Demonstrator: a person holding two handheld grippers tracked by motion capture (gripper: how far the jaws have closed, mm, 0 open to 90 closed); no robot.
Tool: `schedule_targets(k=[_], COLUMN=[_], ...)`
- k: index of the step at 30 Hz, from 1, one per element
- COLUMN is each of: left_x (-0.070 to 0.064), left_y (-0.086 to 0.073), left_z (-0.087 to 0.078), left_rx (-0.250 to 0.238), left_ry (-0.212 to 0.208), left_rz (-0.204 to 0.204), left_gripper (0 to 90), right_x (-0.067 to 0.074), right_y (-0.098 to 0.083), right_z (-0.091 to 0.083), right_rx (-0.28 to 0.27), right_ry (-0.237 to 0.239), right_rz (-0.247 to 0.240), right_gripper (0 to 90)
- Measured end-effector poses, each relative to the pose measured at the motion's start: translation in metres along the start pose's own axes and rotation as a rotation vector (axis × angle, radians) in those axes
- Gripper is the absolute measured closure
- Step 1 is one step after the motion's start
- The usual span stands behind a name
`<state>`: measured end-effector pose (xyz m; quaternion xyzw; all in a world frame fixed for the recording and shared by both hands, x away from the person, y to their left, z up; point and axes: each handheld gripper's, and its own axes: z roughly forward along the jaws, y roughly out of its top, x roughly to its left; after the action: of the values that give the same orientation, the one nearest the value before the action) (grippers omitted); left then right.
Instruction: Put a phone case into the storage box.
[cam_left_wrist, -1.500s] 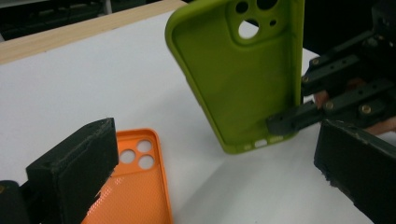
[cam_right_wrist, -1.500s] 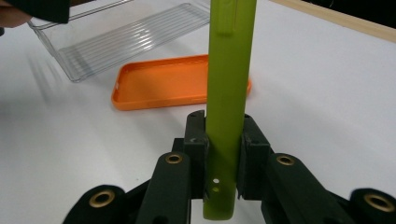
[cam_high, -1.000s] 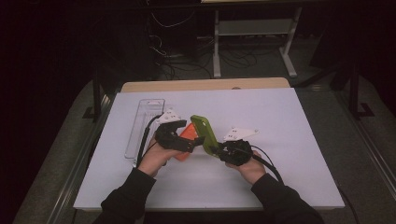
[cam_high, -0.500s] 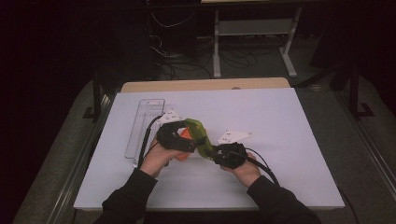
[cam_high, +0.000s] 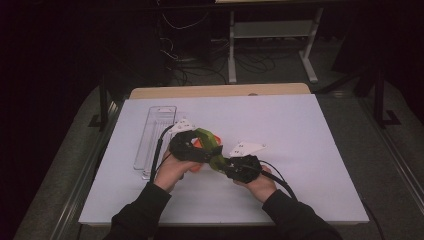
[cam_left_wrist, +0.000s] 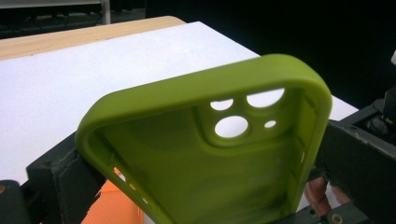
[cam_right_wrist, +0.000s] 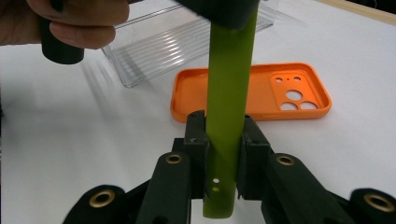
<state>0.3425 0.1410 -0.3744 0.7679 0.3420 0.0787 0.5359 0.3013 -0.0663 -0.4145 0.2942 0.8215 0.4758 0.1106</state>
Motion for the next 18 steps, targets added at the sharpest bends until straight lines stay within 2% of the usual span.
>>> schedule_targets(k=[10,18], left_x=[-0.0004,-0.0016], left_y=[-0.0004,-0.0008], left_z=[-0.0024,-0.0030], left_rx=[-0.025,-0.031], left_ry=[0.017,0.013], left_rz=[0.002,0.002], left_gripper=[8.7,11.3], right_x=[0.0022,0.0027], right_y=[-0.0014,-0.0023], right_z=[0.0033,0.0043], right_rx=[0.014,0.022], right_ry=[-0.009,-0.014], right_rz=[-0.019,-0.025], right_gripper=[75.6,75.6])
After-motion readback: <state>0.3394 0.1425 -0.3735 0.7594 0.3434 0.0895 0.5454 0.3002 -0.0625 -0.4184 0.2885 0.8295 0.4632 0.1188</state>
